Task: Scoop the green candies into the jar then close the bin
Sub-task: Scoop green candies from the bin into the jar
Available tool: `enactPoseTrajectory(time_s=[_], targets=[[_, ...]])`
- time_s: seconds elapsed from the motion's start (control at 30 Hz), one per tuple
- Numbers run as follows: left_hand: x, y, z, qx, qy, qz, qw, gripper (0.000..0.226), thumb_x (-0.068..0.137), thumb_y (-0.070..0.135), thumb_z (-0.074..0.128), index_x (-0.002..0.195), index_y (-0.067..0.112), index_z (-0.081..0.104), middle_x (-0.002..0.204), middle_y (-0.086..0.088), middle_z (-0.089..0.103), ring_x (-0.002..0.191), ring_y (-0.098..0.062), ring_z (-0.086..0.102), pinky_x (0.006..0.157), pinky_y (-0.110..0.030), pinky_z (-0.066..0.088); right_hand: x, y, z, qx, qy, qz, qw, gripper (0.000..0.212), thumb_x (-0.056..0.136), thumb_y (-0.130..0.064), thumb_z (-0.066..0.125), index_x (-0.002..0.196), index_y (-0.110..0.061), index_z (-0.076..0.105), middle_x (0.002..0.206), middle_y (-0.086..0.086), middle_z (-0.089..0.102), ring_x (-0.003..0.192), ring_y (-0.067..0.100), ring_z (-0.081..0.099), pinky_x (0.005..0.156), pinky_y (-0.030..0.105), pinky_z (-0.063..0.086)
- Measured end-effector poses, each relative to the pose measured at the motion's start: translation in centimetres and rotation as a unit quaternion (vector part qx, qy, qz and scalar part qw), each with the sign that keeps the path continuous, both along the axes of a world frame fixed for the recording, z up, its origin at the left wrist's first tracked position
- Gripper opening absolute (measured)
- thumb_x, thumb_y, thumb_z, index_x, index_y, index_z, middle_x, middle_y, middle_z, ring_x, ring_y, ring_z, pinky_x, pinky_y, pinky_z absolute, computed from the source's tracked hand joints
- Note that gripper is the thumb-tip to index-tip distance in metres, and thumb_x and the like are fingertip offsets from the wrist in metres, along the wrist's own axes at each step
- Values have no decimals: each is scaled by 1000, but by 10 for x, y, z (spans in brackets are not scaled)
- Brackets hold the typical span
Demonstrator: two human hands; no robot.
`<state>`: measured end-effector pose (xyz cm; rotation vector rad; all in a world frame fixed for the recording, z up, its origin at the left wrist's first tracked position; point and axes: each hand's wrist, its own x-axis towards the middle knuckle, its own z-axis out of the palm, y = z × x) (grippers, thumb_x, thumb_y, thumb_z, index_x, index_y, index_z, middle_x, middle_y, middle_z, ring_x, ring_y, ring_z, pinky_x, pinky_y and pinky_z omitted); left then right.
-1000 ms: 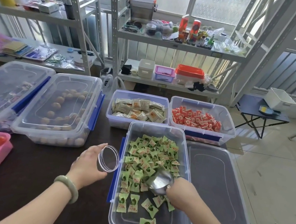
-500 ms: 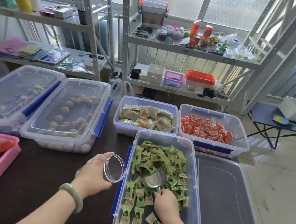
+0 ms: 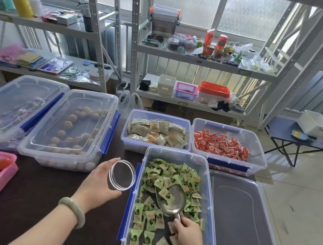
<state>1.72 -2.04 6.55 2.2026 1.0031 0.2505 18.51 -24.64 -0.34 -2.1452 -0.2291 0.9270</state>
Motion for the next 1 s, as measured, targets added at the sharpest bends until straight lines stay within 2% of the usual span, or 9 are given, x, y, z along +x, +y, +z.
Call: enactPoseTrajectory(time_s=[0.23,0.33,0.43,0.5,0.57,0.73,0.83,0.9,1.0], targets=[[12,-6,25,28,-15,-32,999,96,65,28,82,144,29,26,145,5,40,132,-11,38,109,-26,28,3,-13,64,47,-42,18,998,18,91,-10,57,90,-1,74,63,4,57,57,14,46,55,26,33],[17,-9,33,41,-7,-35,999,97,65,31,81,144,21,27,147,3,39,135,-11,36,110,-24,26,14,-17,97,46,-76,62,994,17,89,-12,60,86,-6,76,53,-5,54,47,9,41,51,23,33],[20,-13,38,47,3,-46,998,93,65,32,81,142,21,30,145,5,41,133,-10,37,108,-22,25,24,-17,131,34,-89,113,989,21,89,-11,59,75,-8,74,41,-7,54,37,5,40,46,20,34],[21,-15,40,45,2,-53,998,93,64,31,82,142,21,31,144,5,41,132,-9,38,107,-19,25,27,-14,152,14,-90,158,983,22,90,-12,59,73,-12,73,44,-6,58,37,4,44,45,19,37],[22,-18,41,40,-1,-60,997,95,64,30,82,142,21,30,145,5,39,133,-9,36,108,-19,24,27,-7,171,-16,-100,204,974,18,90,-16,59,81,-13,75,54,-5,62,45,6,51,46,18,41],[21,-22,40,20,-1,-70,997,98,62,30,82,144,23,27,147,7,36,135,-8,33,112,-23,25,16,19,205,-93,-174,299,934,23,88,-25,60,83,-9,75,69,9,68,59,18,56,61,34,55],[18,-23,40,22,-7,-76,997,98,61,34,82,143,23,29,146,8,37,134,-7,35,113,-25,28,9,36,219,-158,-259,330,894,26,86,-27,59,91,-8,75,86,12,74,70,24,67,72,37,59],[16,-23,40,19,-8,-82,996,98,60,36,82,142,24,30,145,9,39,132,-6,37,113,-27,30,3,46,229,-194,-311,357,859,25,85,-22,55,90,-5,72,82,11,72,69,24,64,64,36,58],[13,-23,41,19,-15,-86,996,97,58,39,81,140,26,32,142,11,43,129,-5,40,111,-29,34,-7,60,246,-222,-345,385,827,19,84,-17,54,68,-7,60,61,4,54,53,17,49,45,26,42]])
